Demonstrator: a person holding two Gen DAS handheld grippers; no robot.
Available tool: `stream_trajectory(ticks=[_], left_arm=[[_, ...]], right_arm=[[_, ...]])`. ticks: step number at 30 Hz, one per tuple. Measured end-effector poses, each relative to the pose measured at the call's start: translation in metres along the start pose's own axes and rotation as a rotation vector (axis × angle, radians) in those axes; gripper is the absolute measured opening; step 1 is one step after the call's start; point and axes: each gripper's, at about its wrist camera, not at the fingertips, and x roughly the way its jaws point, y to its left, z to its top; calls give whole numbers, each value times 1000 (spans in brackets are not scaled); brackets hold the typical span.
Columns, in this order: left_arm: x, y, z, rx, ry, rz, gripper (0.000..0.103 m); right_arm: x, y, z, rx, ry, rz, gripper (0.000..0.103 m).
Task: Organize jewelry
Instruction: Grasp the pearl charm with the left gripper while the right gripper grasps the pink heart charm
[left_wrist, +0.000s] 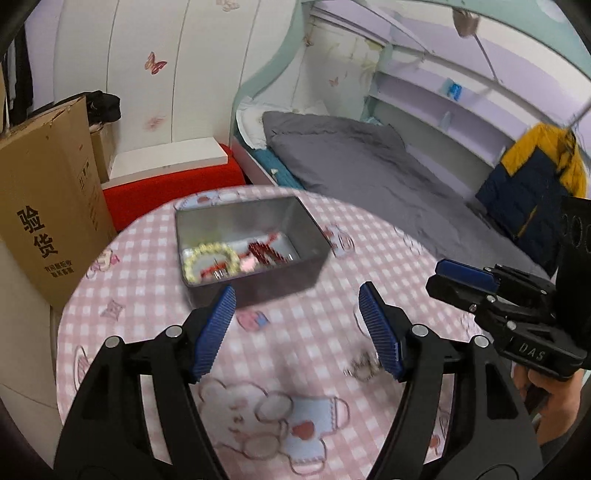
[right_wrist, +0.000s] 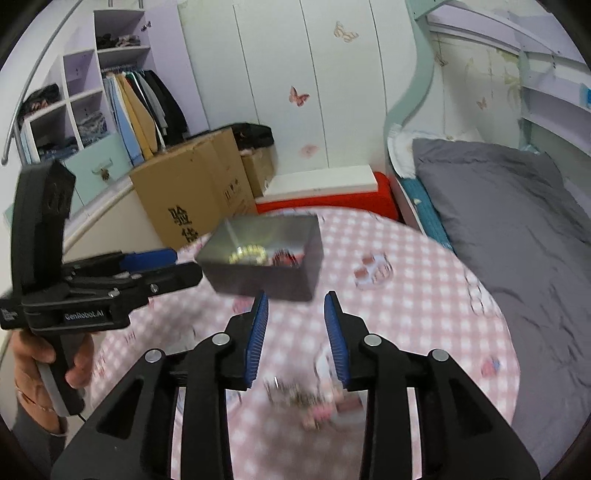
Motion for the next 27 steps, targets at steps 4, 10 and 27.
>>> stream_trajectory(ticks=[4,10,27], left_arm=[[4,-11,-20,1,38,-15,69],[16,-21,-49,-6,90,8,69],[39,-52,-76,68,111,27,69]], right_arm=[[5,-3,-29,10,58,-28,35],[29,-8,-65,39,158,-55,36],[46,-9,-74,-51,185,-91,20]])
